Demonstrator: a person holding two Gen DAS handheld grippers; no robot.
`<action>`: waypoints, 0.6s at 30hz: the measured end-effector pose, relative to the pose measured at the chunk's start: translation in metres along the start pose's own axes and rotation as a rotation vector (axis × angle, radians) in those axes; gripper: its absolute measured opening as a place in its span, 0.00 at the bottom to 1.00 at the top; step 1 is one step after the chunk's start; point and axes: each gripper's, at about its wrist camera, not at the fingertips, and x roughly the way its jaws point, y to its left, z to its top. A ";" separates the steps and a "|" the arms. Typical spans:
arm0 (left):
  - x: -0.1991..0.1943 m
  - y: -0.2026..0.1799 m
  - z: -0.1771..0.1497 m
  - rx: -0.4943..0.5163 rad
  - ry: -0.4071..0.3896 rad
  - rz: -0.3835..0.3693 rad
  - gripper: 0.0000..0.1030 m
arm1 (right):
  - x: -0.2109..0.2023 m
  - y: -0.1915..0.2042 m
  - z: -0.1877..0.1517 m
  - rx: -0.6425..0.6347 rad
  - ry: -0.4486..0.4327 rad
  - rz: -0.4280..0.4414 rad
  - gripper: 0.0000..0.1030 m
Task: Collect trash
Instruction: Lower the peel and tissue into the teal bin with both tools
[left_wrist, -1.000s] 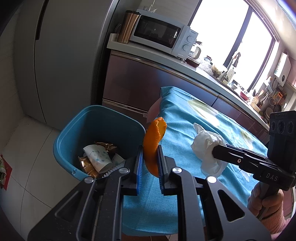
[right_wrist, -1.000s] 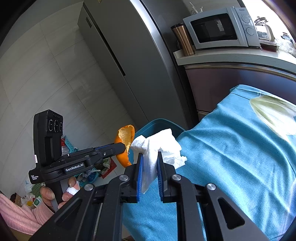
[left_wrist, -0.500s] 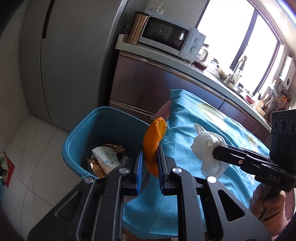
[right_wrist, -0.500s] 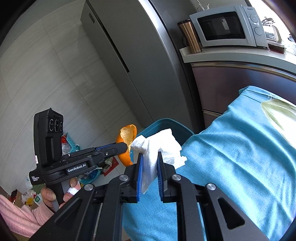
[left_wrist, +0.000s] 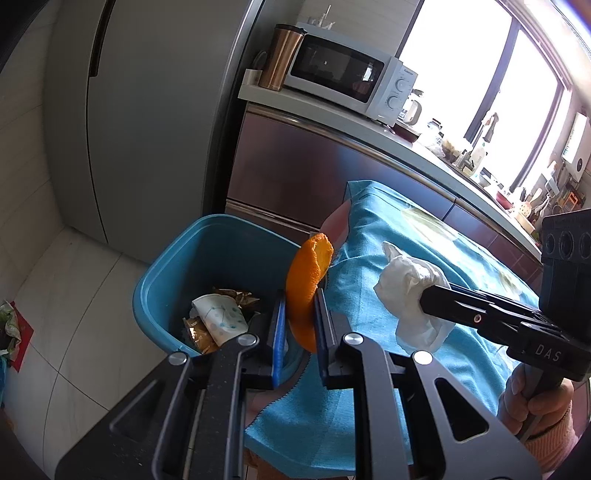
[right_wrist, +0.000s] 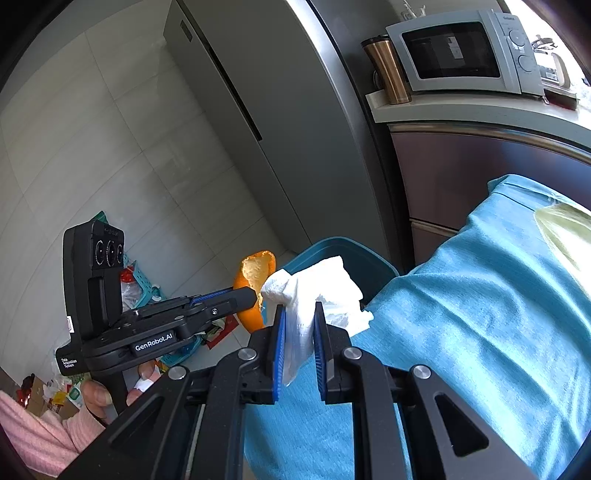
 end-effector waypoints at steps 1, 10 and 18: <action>0.000 0.001 0.000 -0.001 0.000 0.000 0.14 | 0.000 0.000 0.000 -0.001 0.001 -0.001 0.12; 0.000 0.007 0.001 -0.008 0.000 0.012 0.14 | 0.006 0.002 0.003 -0.006 0.006 -0.003 0.12; 0.005 0.013 0.003 -0.018 0.008 0.031 0.14 | 0.013 0.003 0.008 -0.002 0.016 -0.006 0.12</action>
